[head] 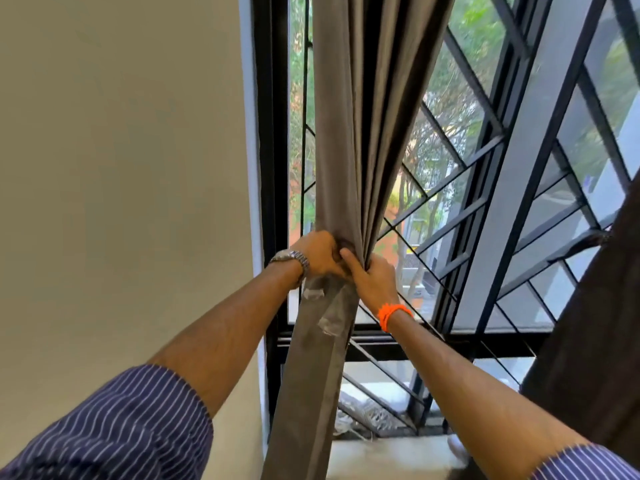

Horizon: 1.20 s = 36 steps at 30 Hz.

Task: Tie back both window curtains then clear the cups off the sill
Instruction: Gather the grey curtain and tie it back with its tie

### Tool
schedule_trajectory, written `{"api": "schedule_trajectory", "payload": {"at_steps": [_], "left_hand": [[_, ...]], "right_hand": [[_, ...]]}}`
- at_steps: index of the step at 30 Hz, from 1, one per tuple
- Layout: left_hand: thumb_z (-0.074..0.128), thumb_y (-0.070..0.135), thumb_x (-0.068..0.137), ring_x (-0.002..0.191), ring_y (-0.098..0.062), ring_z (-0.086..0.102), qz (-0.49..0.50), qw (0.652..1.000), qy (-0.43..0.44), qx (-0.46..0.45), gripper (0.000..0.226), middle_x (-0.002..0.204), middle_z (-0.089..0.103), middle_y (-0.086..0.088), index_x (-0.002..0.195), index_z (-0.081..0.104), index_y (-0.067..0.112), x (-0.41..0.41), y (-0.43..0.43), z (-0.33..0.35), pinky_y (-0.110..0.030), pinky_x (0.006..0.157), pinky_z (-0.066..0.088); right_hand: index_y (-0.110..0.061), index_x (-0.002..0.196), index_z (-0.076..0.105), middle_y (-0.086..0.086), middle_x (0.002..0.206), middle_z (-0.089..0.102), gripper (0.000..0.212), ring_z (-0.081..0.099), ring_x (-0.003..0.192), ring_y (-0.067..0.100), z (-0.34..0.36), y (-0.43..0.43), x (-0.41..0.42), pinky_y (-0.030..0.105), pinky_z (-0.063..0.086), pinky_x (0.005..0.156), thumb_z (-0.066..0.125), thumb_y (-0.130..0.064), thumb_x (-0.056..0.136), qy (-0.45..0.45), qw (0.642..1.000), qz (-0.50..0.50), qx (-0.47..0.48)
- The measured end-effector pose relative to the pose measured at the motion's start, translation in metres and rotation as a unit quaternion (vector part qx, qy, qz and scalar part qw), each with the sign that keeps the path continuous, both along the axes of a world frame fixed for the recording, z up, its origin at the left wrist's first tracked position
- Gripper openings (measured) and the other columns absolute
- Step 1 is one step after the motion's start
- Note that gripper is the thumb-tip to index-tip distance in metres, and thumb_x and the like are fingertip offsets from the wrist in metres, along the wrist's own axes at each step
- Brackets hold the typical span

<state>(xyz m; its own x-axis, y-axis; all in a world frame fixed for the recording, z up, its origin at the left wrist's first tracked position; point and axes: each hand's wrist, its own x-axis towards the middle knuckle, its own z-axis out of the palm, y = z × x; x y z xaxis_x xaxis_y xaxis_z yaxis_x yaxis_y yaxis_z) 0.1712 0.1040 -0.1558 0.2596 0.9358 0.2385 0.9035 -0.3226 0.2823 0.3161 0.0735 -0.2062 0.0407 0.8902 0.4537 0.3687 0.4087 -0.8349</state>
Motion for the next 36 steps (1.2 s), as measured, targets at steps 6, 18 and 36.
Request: {"api": "schedule_trajectory", "payload": {"at_steps": [6, 18, 36], "left_hand": [[0.078, 0.055, 0.064, 0.064, -0.02, 0.061, 0.067, 0.997, 0.039, 0.01, 0.041, 0.07, 0.064, -0.002, 0.069, 0.062, 0.017, -0.017, -0.008, -0.011, -0.033, 0.062, 0.056], [0.083, 0.035, 0.071, 0.084, -0.016, 0.062, 0.025, 0.998, 0.034, -0.035, 0.033, 0.086, 0.068, 0.001, 0.094, 0.076, 0.013, -0.046, -0.015, 0.018, -0.026, 0.073, 0.048], [0.051, 0.013, 0.093, 0.093, -0.038, 0.065, 0.111, 0.982, 0.099, 0.12, 0.018, 0.098, 0.063, -0.017, 0.096, 0.064, 0.0, -0.022, -0.03, 0.02, -0.036, 0.07, 0.046]], "right_hand": [[-0.016, 0.092, 0.074, 0.004, 0.08, 0.072, 0.012, 0.065, 0.075, 0.015, -0.019, -0.001, -0.009, 0.03, 0.055, 0.062, 0.07, -0.022, 0.082, -0.054, 0.998, 0.018, 0.026], [0.008, 0.096, 0.064, 0.024, 0.096, 0.069, 0.025, 0.062, 0.09, 0.041, -0.004, 0.001, -0.01, 0.036, 0.049, 0.067, 0.057, 0.002, 0.073, -0.144, 0.989, -0.023, -0.001], [0.009, 0.064, 0.056, 0.02, 0.061, 0.049, 0.014, 0.043, 0.06, 0.027, 0.013, 0.014, 0.004, 0.043, 0.039, 0.057, 0.056, 0.003, 0.076, -0.233, 0.956, 0.141, -0.108]]}}
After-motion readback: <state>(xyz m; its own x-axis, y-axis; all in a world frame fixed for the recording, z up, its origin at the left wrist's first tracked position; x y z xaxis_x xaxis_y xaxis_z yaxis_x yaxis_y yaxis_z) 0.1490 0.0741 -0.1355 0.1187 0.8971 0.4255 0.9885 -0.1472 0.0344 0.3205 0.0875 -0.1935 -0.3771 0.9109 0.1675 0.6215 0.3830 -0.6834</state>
